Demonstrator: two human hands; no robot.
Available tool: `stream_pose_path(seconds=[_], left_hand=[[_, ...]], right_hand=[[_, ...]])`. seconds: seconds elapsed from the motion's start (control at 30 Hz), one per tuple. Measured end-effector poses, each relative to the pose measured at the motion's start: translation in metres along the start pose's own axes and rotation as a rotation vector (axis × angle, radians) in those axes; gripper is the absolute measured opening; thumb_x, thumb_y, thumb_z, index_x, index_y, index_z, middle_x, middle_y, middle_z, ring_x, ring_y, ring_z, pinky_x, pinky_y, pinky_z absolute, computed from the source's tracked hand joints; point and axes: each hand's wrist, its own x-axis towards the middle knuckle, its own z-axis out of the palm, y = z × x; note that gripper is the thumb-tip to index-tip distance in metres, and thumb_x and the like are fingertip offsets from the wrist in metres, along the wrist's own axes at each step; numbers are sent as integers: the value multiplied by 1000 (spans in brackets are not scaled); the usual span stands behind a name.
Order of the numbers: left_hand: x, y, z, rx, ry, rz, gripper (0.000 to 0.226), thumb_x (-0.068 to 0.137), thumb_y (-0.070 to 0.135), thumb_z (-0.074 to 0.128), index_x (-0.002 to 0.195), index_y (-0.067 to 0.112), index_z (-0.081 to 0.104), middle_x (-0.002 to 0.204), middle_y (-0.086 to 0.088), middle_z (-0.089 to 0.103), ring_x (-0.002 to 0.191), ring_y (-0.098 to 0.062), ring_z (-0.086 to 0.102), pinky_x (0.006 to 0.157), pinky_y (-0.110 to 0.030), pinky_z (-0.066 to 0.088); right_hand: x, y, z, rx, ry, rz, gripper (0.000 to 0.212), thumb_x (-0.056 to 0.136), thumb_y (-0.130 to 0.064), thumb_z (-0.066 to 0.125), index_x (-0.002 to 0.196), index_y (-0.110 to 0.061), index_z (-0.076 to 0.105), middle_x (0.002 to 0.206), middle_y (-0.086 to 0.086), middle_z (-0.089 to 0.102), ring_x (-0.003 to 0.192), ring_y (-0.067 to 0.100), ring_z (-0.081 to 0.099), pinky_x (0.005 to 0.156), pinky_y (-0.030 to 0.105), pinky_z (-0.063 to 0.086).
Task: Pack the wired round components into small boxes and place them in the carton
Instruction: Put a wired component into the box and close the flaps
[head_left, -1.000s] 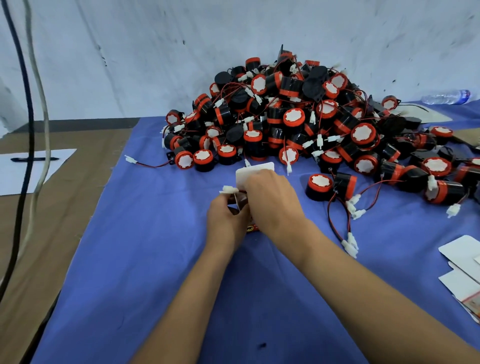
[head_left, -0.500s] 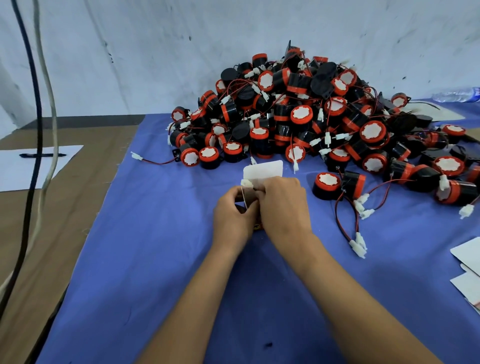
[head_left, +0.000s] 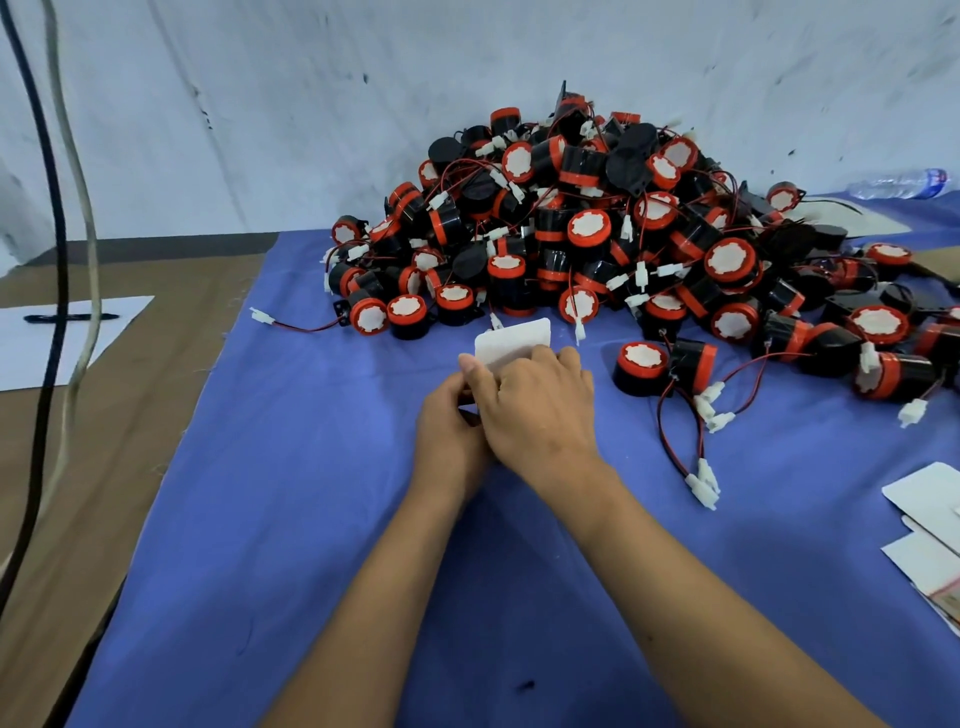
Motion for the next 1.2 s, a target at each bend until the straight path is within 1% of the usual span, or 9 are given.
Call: stream_pose_path(seconds=[0.07,0.17,0.3,0.37,0.5,0.63,0.8,1.0,1.2], left_hand=[[-2,0,-1,-76,16,-16,7,94,6,68,94,13,69,82,1,74,68,-7,68,57,-26,56],[-3,-2,-2,-129,31,-22,19,94,5,68,79,16,62,68,8,67,55,-1,59,50,-18,48],[-4,-3,-1,-134,5,1,14,93,13,72,82,16,64,74,1,68,68,-14,62,59,-35,56],[-5,-3,-3,-153,-41,-2,12,91,10,72,85,16,65,74,0,68,67,-16,62,60,-38,57],[-4,-3,-14,-267,-211,-28,26,87,-1,74,105,18,71,92,-3,75,73,-13,69,66,-25,56],[-3,-6,-21,-297,-288,2,49,80,-11,78,118,19,68,102,2,78,90,-15,77,75,-24,60],[-3,-7,-19,-233,-248,32,49,81,-9,78,118,21,68,99,2,78,89,-19,76,77,-28,62],[-2,-9,-21,-214,-250,29,38,82,-12,74,106,16,69,87,8,77,80,-7,74,70,-22,58],[0,-9,-19,-187,-236,10,35,80,-11,78,103,14,68,86,1,77,78,-11,73,71,-26,60]], right_hand=[[3,4,3,55,28,11,63,105,-59,33,81,-20,77,106,3,60,108,27,48,97,39,31],[2,9,9,164,57,14,52,105,-53,42,78,-25,77,108,2,58,107,25,44,97,36,31],[-1,22,9,201,194,-22,26,101,-33,59,89,-21,79,99,2,55,98,21,39,86,29,38],[1,25,7,95,128,-95,25,101,-29,59,92,-19,79,96,2,64,95,23,52,83,34,45],[6,25,-4,103,28,-149,20,98,-31,62,89,-22,78,87,-2,70,85,20,61,71,33,50],[7,32,-15,254,-122,-253,14,95,-17,68,91,-20,81,76,-18,60,83,13,62,72,28,51],[10,36,-22,289,-164,-380,20,95,-3,67,100,-16,82,93,-7,55,83,8,55,71,11,45],[8,24,-19,218,-53,-493,17,85,2,65,81,-11,75,81,2,70,76,20,63,69,42,56],[10,25,-20,21,-142,-519,20,87,-1,60,74,-14,68,83,2,67,81,26,61,67,43,53]])
